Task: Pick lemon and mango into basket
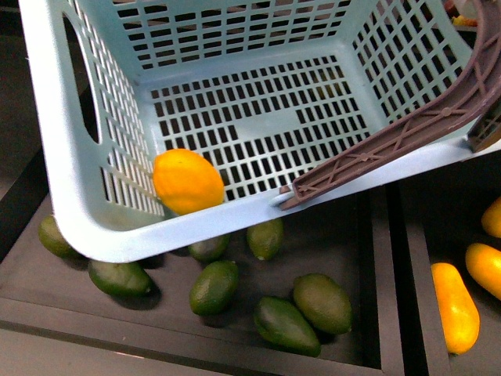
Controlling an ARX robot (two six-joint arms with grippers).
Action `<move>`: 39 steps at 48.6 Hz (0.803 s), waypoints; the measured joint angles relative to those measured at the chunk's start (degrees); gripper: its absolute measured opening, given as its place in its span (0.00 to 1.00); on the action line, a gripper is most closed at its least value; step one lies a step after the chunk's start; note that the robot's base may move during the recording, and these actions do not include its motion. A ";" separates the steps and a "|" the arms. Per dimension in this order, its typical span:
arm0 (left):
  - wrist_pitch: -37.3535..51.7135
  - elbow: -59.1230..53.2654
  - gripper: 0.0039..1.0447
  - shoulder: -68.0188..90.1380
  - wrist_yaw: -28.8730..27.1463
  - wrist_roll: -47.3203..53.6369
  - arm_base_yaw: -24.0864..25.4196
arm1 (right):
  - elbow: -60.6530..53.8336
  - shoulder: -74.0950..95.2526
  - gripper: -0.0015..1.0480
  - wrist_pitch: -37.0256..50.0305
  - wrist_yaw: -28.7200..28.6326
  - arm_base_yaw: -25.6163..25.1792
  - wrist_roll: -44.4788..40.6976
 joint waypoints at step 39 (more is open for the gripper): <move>0.00 -0.07 0.29 0.00 1.16 -0.63 -1.01 | 27.12 68.19 0.92 -3.28 -19.85 -37.68 -40.98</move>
